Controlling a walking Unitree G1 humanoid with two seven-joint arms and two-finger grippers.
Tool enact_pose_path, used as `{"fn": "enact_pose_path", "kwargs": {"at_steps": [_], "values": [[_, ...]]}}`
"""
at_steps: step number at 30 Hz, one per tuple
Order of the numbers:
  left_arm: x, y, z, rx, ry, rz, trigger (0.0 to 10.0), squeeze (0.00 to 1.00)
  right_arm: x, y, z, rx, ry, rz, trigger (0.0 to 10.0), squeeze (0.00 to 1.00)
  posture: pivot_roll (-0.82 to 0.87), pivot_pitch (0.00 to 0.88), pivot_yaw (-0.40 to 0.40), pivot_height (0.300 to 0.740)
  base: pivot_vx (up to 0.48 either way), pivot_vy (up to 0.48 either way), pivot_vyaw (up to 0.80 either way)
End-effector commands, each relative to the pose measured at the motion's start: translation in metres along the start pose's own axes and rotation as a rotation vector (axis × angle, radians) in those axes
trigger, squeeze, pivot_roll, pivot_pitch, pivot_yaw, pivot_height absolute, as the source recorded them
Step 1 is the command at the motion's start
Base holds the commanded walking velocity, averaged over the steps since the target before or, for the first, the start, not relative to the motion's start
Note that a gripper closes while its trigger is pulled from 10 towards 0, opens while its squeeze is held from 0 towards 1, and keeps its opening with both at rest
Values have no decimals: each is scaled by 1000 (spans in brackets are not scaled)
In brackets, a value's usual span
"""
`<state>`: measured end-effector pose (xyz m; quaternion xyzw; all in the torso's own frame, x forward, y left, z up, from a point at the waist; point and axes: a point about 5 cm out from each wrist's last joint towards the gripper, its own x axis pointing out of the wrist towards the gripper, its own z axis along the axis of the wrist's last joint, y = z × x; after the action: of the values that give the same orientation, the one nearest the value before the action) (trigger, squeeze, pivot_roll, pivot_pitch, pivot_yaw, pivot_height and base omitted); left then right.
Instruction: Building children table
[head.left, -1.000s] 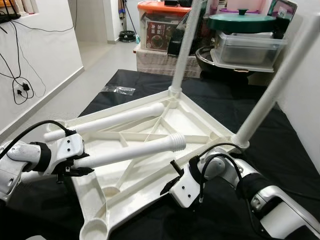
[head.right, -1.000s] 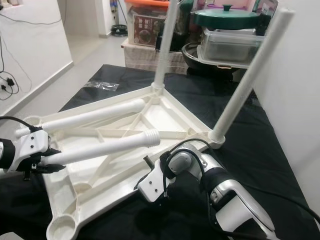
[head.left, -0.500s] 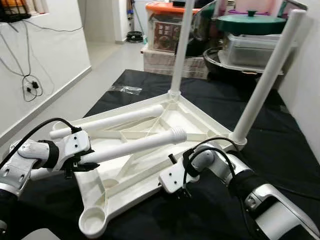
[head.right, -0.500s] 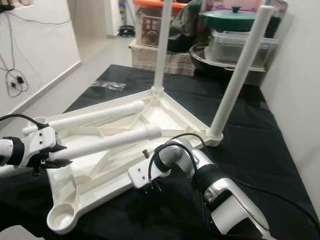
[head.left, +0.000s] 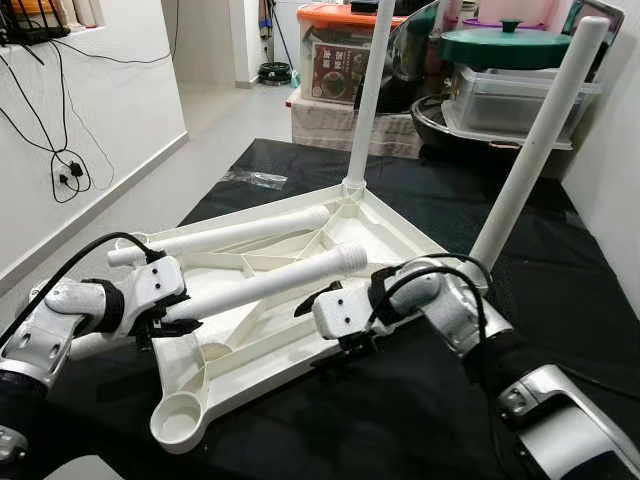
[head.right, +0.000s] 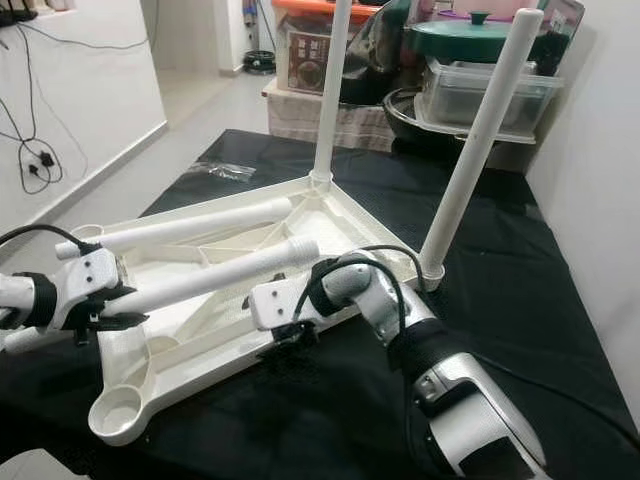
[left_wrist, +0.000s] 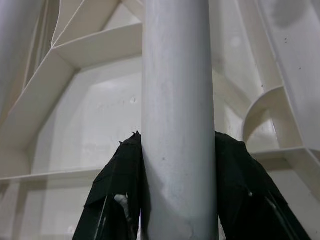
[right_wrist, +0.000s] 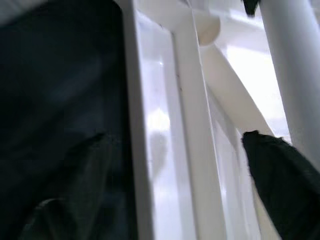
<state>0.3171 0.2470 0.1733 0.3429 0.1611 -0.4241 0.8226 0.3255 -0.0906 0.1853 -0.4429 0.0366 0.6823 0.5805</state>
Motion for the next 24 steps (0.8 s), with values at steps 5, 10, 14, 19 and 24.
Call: {"fn": "enact_pose_path", "kwargs": {"at_steps": [5, 10, 14, 19, 24], "values": [[9, 4, 3, -81, 8, -12, 10000, 0, -15, 1, 2, 38, -41, 13, 10000, 1000, 12, 0, -17, 740, 0, 0, 0], [11, 8, 9, -137, -18, -41, 10000, 0, -17, -2, 4, 71, -63, -43, 10000, 1000, 6, 0, -5, 740, 0, 0, 0], [10, 10, 12, -97, 3, -77, 10000, 0, -16, -4, 6, 109, -91, -91, 10000, 1000, 6, 0, -1, 740, 0, 0, 0], [6, 15, 16, -124, 14, -116, 10000, 0, -14, -1, 7, 153, -114, -89, 10000, 1000, 13, 0, 4, 740, 0, 0, 0], [6, 16, 21, -232, 30, -149, 10000, 0, -11, 4, 7, 167, -115, -60, 10000, 1000, 19, 0, 7, 740, 0, 0, 0]]}}
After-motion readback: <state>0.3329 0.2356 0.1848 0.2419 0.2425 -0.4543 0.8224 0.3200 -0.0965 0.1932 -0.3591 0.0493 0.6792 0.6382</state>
